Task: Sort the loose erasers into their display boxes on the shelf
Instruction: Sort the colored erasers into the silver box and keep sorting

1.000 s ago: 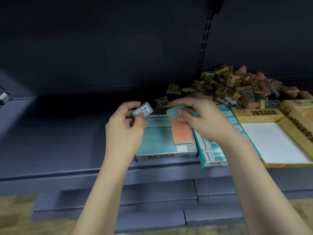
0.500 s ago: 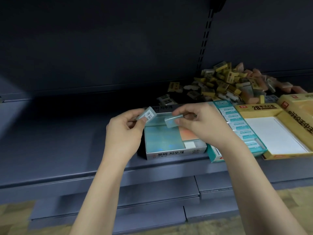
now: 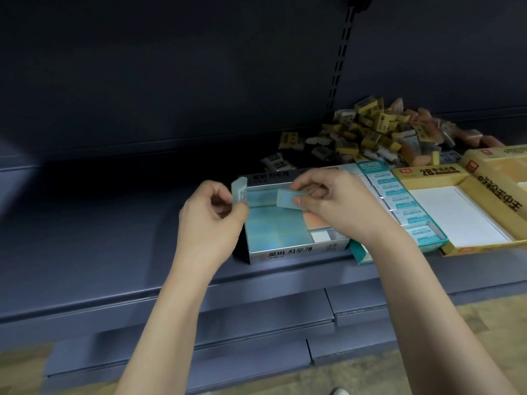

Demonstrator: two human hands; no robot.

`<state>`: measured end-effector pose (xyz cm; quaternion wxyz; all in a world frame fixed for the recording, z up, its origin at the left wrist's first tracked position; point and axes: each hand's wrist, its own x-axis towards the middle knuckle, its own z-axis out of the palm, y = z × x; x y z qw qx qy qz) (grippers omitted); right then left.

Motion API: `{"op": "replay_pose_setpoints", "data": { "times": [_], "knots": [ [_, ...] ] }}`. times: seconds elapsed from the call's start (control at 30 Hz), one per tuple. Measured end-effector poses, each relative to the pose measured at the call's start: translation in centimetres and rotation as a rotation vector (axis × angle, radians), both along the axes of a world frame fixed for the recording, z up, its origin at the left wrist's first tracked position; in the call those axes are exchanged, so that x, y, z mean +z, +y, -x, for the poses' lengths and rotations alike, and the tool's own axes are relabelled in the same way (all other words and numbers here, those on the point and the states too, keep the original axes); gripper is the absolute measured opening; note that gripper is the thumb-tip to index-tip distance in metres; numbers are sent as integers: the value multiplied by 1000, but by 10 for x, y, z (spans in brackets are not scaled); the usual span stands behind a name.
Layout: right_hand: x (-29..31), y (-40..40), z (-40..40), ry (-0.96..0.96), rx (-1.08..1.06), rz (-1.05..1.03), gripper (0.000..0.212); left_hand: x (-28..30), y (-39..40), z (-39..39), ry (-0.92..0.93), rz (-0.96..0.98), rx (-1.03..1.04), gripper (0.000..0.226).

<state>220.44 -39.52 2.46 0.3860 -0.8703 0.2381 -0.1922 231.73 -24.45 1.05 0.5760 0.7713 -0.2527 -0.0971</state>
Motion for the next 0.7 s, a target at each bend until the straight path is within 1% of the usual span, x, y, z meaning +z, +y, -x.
{"op": "replay_pose_setpoints", "data": {
  "times": [0.13,0.23,0.3,0.37,0.47,0.57,0.7],
  "knots": [
    [3,-2,-10,153,36,135,11,-4,1,-3,-36,-43,1,26],
    [3,-4,-16,231,37,246,14,-4,1,0,-128,-57,-46,24],
    [2,-5,-19,249,26,311,15,-6,1,0,-238,-73,-80,27],
    [1,-6,-20,234,33,328,16,-10,-1,-1,-379,-94,-117,25],
    [0,-7,-20,220,66,318,18,-14,-7,-1,-497,-90,-177,25],
    [1,-6,-18,200,74,332,19,-15,-12,-3,-572,-118,-176,27],
    [1,-8,-14,211,79,305,24,-12,-13,-2,-598,-215,-135,25]
  ]
}}
